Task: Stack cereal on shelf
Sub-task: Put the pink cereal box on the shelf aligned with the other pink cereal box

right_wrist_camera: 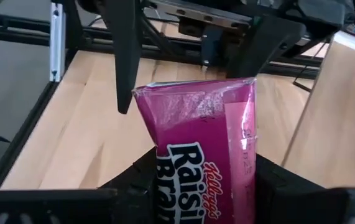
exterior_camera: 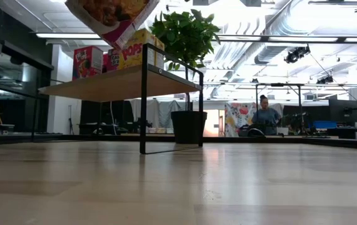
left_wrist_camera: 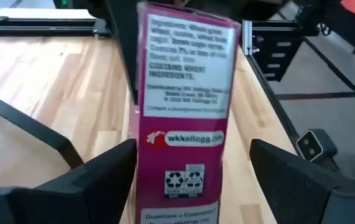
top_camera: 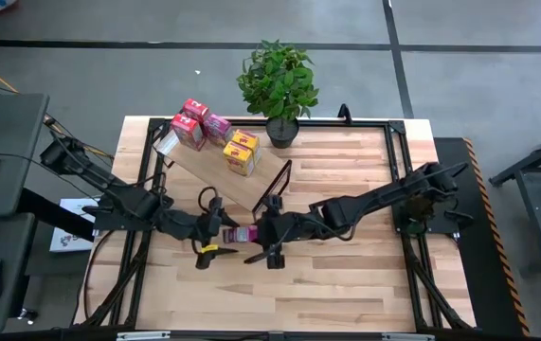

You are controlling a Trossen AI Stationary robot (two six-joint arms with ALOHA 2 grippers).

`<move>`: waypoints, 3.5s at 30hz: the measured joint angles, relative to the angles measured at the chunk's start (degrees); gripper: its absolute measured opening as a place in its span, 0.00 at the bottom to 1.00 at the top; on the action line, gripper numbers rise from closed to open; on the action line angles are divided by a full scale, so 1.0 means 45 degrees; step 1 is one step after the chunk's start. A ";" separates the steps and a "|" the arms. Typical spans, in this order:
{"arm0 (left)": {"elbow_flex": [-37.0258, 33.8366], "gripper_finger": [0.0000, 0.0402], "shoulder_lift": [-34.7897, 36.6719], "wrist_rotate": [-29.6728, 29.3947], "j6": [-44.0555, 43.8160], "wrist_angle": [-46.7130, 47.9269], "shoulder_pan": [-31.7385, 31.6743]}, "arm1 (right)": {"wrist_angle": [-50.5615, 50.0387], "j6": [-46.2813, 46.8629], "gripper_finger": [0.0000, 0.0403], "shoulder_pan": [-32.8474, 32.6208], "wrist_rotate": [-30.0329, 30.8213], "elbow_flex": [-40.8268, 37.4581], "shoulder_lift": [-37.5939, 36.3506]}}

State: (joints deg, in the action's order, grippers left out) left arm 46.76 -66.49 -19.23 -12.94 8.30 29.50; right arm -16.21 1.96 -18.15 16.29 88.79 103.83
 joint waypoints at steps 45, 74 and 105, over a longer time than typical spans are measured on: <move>-0.0005 0.33 0.0067 -0.1534 0.1265 0.0551 -0.0146 | 0.0743 -0.0425 0.40 0.0189 0.0069 -0.0005 -0.0048; -0.4106 0.33 0.7485 -1.0527 0.2244 -0.1223 -0.0444 | -0.3599 0.0806 0.75 0.0106 0.0370 -0.0005 -0.2001; -1.0040 0.33 0.9586 -0.6792 0.3425 -0.8501 -0.3712 | -0.3491 0.0805 0.75 0.0111 0.0701 -0.0005 -0.1977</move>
State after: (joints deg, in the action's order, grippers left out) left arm 1.58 -23.36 -49.80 2.48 -29.95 12.79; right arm -31.92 5.58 -17.65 19.44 88.77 94.94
